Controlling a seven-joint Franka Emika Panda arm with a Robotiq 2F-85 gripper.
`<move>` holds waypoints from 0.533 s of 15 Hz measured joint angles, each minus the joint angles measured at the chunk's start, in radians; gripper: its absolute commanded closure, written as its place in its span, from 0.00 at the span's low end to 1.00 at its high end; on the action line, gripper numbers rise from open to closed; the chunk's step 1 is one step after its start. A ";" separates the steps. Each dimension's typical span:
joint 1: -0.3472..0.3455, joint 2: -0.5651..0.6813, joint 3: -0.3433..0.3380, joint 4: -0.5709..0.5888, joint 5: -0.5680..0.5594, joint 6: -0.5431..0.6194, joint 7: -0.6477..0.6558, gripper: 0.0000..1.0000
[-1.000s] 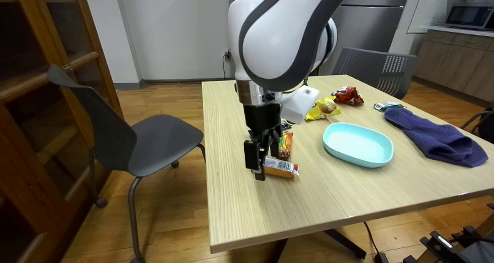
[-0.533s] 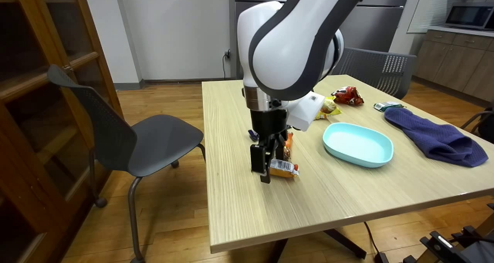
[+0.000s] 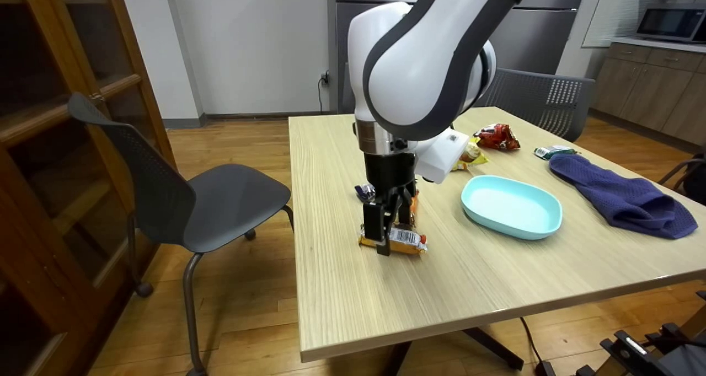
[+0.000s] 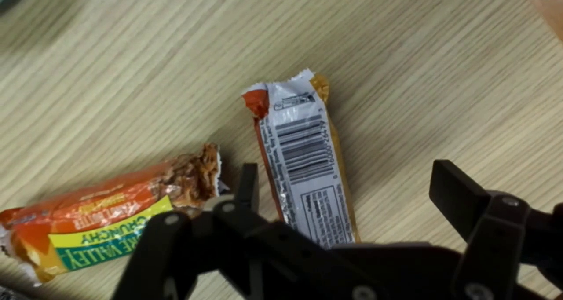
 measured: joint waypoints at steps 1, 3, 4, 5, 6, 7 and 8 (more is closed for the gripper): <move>-0.003 0.000 -0.001 0.001 0.000 0.000 -0.001 0.00; -0.008 0.000 -0.004 0.003 0.000 0.000 -0.003 0.00; -0.011 0.001 -0.005 0.004 0.000 0.000 -0.004 0.00; -0.013 0.002 -0.006 0.006 -0.001 0.000 -0.005 0.00; -0.013 0.005 -0.007 0.009 -0.001 0.000 -0.005 0.00; -0.013 0.008 -0.009 0.012 -0.001 0.000 -0.005 0.00; -0.014 0.012 -0.010 0.015 -0.001 0.000 -0.005 0.00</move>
